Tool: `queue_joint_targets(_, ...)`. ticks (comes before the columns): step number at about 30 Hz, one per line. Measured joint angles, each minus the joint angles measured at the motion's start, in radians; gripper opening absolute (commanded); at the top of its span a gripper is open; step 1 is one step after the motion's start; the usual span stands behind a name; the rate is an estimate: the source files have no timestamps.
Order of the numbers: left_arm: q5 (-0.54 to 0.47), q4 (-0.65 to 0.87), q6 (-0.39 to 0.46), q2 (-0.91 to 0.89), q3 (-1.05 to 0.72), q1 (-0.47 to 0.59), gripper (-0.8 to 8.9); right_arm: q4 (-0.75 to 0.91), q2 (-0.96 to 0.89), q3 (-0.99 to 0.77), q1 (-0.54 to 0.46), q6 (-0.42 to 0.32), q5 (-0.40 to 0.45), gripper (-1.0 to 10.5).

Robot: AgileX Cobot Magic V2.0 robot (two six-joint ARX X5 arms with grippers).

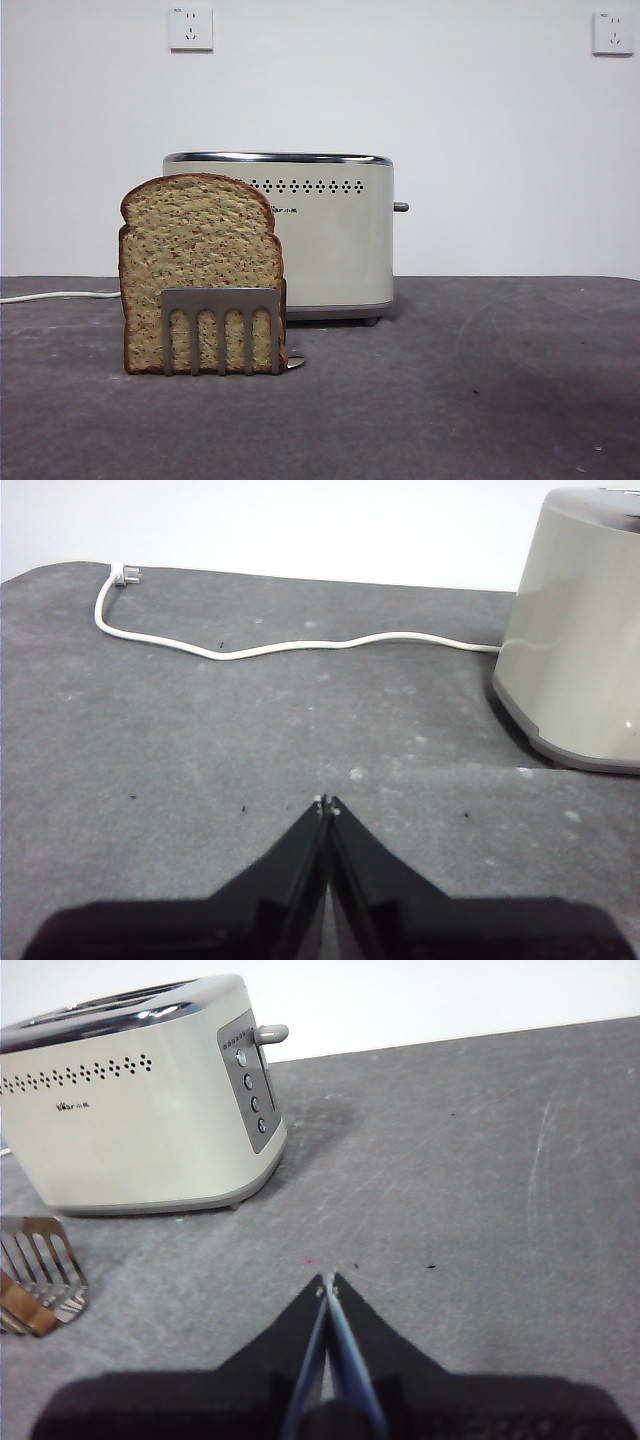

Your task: Pick up a slice of bread from the rack,put the bread on the toaster,press the button

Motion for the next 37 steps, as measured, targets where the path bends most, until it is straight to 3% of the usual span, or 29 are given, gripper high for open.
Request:
queue_joint_targets(5, 0.04, 0.005, -0.01, 0.0, 0.0, 0.0, -0.05, 0.0, 0.0, 0.0, 0.0, 0.114, -0.001, -0.1)
queue_joint_targets(13, 0.171, -0.027, -0.134, 0.0, 0.032, 0.0, -0.08, -0.014, 0.007, 0.022, 0.0, 0.267, -0.002, -0.1)
queue_joint_targets(21, 0.321, -0.038, -0.176, 0.072, 0.254, 0.0, -0.08, -0.013, 0.132, 0.208, 0.0, 0.293, -0.039, -0.1)
queue_joint_targets(25, 0.479, -0.083, -0.164, 0.178, 0.383, 0.0, -0.08, -0.098, 0.264, 0.352, 0.0, 0.252, -0.145, -0.1)
queue_joint_targets(29, 0.679, -0.179, -0.094, 0.298, 0.512, 0.0, -0.08, -0.227, 0.391, 0.513, 0.0, 0.166, -0.254, -0.1)
queue_joint_targets(34, 0.874, -0.335, 0.051, 0.422, 0.673, 0.0, -0.09, -0.46, 0.533, 0.729, 0.013, -0.014, -0.265, -0.1)
queue_joint_targets(37, 0.909, -0.425, 0.143, 0.467, 0.75, -0.004, -0.09, -0.566, 0.595, 0.827, 0.029, -0.109, -0.265, -0.1)
